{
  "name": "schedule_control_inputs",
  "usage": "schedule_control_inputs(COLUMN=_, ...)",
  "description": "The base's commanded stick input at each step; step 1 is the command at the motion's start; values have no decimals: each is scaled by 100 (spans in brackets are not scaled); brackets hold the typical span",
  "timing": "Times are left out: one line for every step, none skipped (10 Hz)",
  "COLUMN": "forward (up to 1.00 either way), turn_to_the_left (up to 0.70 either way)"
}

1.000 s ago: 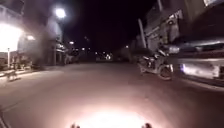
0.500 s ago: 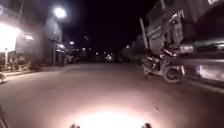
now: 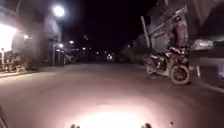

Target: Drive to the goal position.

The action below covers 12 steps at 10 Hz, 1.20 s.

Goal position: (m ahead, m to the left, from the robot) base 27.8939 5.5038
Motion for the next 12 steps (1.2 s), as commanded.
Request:
schedule_control_inputs(forward=70, turn_to_the_left=0)
schedule_control_inputs(forward=70, turn_to_the_left=0)
schedule_control_inputs(forward=70, turn_to_the_left=0)
schedule_control_inputs(forward=70, turn_to_the_left=0)
schedule_control_inputs(forward=70, turn_to_the_left=0)
schedule_control_inputs(forward=70, turn_to_the_left=0)
schedule_control_inputs(forward=70, turn_to_the_left=0)
schedule_control_inputs(forward=70, turn_to_the_left=0)
schedule_control_inputs(forward=70, turn_to_the_left=0)
schedule_control_inputs(forward=70, turn_to_the_left=0)
schedule_control_inputs(forward=70, turn_to_the_left=0)
schedule_control_inputs(forward=70, turn_to_the_left=0)
